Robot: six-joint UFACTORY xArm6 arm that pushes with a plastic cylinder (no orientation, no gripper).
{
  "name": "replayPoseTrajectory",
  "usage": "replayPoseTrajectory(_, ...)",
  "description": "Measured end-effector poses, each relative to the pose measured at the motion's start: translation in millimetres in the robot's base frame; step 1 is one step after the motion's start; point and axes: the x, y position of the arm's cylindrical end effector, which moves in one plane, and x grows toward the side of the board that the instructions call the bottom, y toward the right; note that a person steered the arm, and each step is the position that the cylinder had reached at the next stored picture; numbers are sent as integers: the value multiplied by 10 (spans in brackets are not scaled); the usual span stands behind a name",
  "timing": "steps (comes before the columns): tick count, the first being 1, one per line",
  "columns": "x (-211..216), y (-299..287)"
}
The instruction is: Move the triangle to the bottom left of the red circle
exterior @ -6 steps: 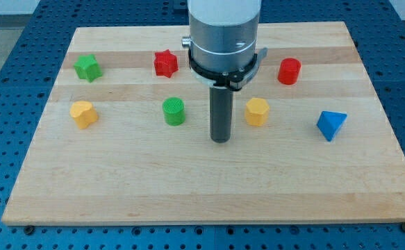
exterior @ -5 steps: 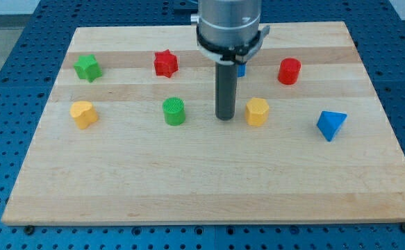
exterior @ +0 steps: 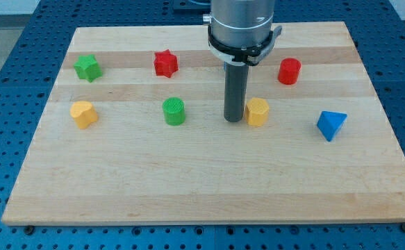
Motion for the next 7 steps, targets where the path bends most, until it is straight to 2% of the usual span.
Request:
replayPoseTrajectory(4,-5,1308)
replayPoseTrajectory(6,65,1283)
replayPoseTrajectory(7,585,948)
